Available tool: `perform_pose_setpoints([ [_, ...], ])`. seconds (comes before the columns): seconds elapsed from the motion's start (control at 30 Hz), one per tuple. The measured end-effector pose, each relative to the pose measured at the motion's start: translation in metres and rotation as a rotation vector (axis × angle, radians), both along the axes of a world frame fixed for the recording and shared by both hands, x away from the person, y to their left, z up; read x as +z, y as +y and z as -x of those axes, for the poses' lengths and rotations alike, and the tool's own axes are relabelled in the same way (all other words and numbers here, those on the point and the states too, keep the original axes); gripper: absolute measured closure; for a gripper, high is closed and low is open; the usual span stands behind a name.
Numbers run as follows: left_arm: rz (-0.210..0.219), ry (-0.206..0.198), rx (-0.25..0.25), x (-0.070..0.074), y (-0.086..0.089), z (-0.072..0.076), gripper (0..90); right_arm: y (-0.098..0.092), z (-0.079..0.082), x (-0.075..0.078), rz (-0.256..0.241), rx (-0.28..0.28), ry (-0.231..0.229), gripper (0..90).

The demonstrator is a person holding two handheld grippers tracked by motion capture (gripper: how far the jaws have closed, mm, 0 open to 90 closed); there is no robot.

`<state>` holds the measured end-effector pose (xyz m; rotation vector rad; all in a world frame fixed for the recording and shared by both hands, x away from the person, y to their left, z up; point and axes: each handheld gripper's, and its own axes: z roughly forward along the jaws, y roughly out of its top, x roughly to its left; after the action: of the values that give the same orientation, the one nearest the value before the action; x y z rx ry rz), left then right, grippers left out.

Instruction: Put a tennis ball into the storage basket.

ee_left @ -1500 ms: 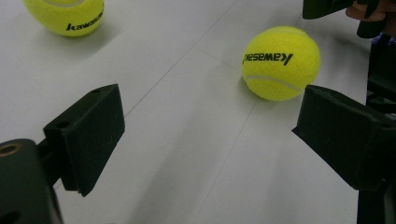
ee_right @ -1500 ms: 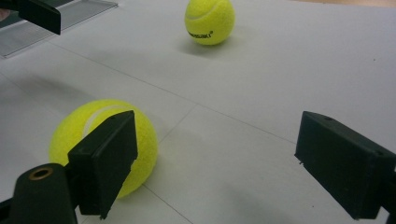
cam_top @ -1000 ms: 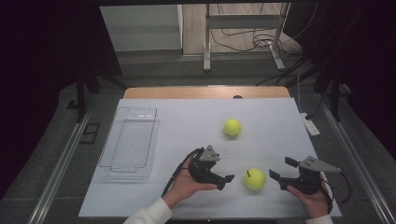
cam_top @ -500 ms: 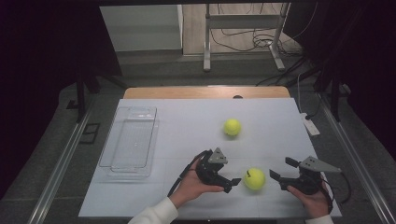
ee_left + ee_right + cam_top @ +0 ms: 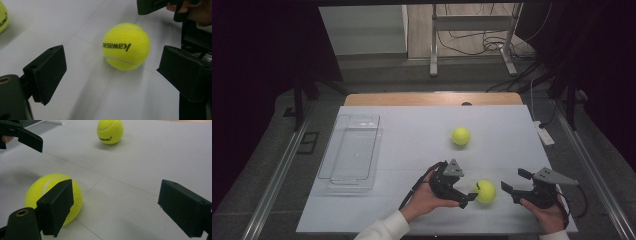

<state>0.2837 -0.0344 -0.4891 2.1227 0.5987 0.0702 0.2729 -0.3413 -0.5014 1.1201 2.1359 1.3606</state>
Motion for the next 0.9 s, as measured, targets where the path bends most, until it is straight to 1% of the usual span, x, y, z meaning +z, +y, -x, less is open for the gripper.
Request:
perform_pose_setpoints([
  [0.3,-0.002,0.005,-0.02,0.001,-0.011,-0.002,8.2,0.0,0.0,0.0,0.001,-0.005,0.002,13.5],
  [0.33,-0.009,0.006,-0.024,0.0,-0.014,-0.002,8.2,0.0,-0.001,0.0,-0.002,-0.003,0.004,13.5],
  [0.5,-0.015,0.011,-0.041,-0.002,-0.024,-0.004,8.0,-0.001,-0.001,-0.001,-0.002,-0.007,0.005,13.5],
  [0.63,-0.019,0.023,-0.049,-0.002,-0.03,-0.004,7.8,-0.002,-0.001,-0.001,-0.004,-0.008,0.005,13.5],
  [0.8,-0.028,0.027,-0.059,-0.003,-0.034,-0.005,7.5,-0.001,-0.001,-0.001,-0.004,-0.007,0.004,13.5],
  [0.9,-0.034,0.037,-0.065,-0.006,-0.038,-0.006,7.4,-0.002,-0.002,-0.001,-0.003,-0.007,0.006,13.5],
])
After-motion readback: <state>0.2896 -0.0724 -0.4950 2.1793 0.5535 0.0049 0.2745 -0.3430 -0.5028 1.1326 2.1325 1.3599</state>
